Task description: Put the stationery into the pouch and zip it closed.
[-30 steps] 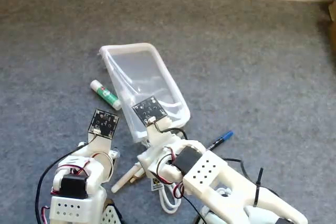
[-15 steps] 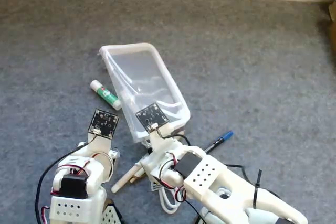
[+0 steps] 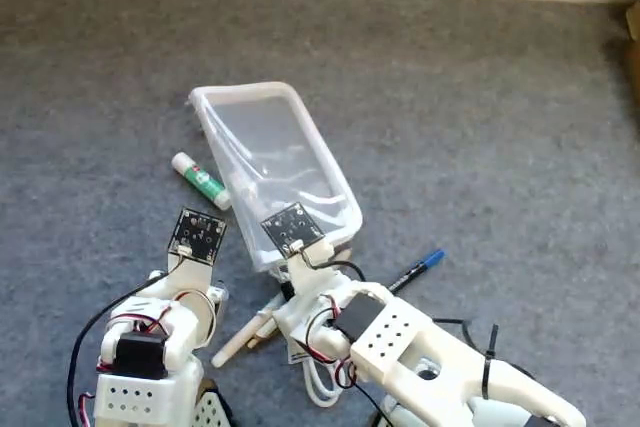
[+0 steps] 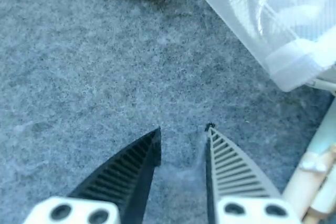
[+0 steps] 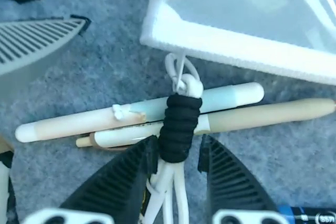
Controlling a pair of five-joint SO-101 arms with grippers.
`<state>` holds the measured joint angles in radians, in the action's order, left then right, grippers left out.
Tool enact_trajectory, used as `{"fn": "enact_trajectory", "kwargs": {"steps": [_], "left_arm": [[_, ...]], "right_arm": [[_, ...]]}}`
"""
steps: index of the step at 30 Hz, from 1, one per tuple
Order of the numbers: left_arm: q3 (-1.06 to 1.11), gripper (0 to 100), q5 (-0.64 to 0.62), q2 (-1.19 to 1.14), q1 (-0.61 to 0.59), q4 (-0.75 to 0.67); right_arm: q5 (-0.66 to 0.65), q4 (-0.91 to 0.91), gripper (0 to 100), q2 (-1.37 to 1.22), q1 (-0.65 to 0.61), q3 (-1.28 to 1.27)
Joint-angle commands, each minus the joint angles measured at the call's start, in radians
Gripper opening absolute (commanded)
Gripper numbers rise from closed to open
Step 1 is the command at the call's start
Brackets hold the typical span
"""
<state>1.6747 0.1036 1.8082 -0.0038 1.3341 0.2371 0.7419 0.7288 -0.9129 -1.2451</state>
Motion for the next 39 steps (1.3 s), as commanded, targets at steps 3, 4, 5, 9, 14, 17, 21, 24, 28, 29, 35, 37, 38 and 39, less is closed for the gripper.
{"fn": "enact_trajectory", "kwargs": {"steps": [3, 4, 5, 9, 14, 17, 21, 24, 28, 29, 35, 37, 38, 39], "left_arm": [[0.021, 14, -0.008, 0.005, -0.007, 0.006], [0.021, 14, -0.008, 0.005, -0.007, 0.006], [0.021, 14, -0.008, 0.005, -0.007, 0.006], [0.021, 14, -0.008, 0.005, -0.007, 0.006], [0.021, 14, -0.008, 0.005, -0.007, 0.006], [0.021, 14, -0.008, 0.005, -0.007, 0.006], [0.021, 14, -0.008, 0.005, -0.007, 0.006], [0.021, 14, -0.008, 0.005, -0.007, 0.006], [0.021, 14, -0.008, 0.005, -0.007, 0.006], [0.021, 14, -0.008, 0.005, -0.007, 0.006], [0.021, 14, -0.008, 0.005, -0.007, 0.006], [0.021, 14, -0.008, 0.005, -0.007, 0.006], [0.021, 14, -0.008, 0.005, -0.007, 0.006], [0.021, 14, -0.008, 0.005, -0.007, 0.006]], "right_arm": [[0.009, -0.024, 13.4, 0.002, -0.005, 0.007], [0.009, -0.024, 13.4, 0.002, -0.005, 0.007], [0.009, -0.024, 13.4, 0.002, -0.005, 0.007], [0.009, -0.024, 12.5, 0.002, -0.005, 0.007], [0.002, -0.064, 0.3, 0.002, -0.005, 0.007], [0.002, -0.058, 0.5, 0.013, -0.005, 0.007], [0.002, 0.045, 0.5, 0.015, -0.005, 0.016], [-0.043, 0.087, 0.5, 0.016, -0.005, 0.019], [-0.081, 0.088, 0.5, 0.016, -0.005, 0.019], [-0.081, 0.088, 0.5, 0.016, -0.005, 0.019], [-0.081, 0.091, 0.5, 0.087, -0.004, 0.019], [-0.081, 0.091, 0.5, 0.157, -0.002, 0.010], [-0.081, 0.091, 0.5, 0.196, 0.008, 0.008], [-0.081, 0.091, 0.5, 0.232, 0.022, 0.008]]}}
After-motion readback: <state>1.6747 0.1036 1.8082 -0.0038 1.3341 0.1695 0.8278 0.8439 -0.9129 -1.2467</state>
